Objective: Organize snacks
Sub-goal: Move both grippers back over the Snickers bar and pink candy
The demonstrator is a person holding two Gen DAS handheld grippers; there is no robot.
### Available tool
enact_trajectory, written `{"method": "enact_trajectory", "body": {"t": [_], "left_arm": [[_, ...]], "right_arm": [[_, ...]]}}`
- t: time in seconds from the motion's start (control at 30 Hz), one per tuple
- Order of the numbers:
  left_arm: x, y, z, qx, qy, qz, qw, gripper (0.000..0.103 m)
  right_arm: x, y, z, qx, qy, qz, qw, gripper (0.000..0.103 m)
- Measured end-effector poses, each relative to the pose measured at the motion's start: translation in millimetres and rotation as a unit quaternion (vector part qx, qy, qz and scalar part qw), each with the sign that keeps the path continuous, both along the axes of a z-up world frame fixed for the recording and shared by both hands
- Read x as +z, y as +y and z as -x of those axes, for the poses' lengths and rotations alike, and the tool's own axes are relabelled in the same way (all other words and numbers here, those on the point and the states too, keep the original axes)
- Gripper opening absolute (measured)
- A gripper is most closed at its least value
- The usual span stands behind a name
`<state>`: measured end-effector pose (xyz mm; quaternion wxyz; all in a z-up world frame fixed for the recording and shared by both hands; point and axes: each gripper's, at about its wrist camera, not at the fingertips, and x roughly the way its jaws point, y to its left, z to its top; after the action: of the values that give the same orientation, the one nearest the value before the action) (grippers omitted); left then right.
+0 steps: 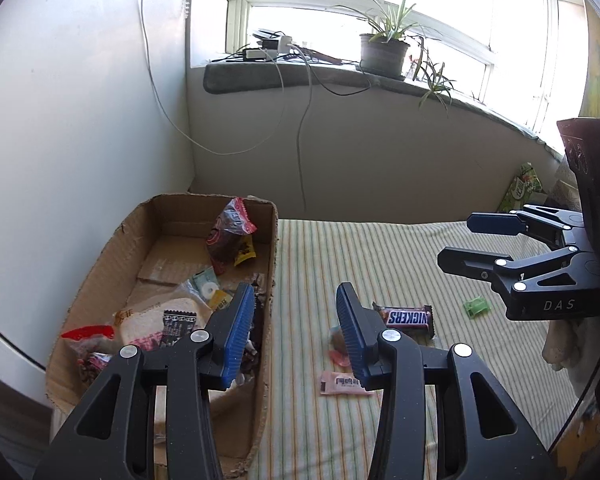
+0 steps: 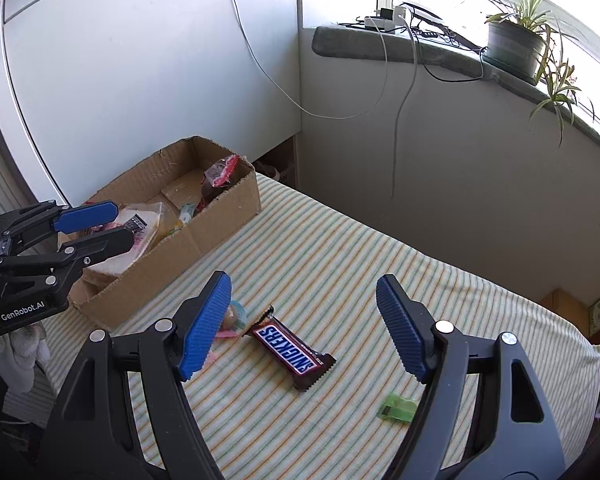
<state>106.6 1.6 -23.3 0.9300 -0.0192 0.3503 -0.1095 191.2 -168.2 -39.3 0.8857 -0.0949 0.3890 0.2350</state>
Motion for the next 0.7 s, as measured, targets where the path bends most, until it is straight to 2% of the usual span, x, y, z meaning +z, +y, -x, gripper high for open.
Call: {"method": "enact_trajectory", "body": {"t": [0.4, 0.7], "left_arm": [[-39.4, -46.1, 22.6, -0.051, 0.059, 0.011, 0.9969, 0.042], [-67.4, -57.4, 24.1, -0.051, 0.106, 0.021, 0.9929, 0.042]], "right_arm": [[-35.2, -17.7, 0.8, 0.046, 0.033, 0.047, 0.997, 0.078], [-55.8, -6.6, -4.1, 0.073, 0.049, 0.071, 0.994, 0.078]]}}
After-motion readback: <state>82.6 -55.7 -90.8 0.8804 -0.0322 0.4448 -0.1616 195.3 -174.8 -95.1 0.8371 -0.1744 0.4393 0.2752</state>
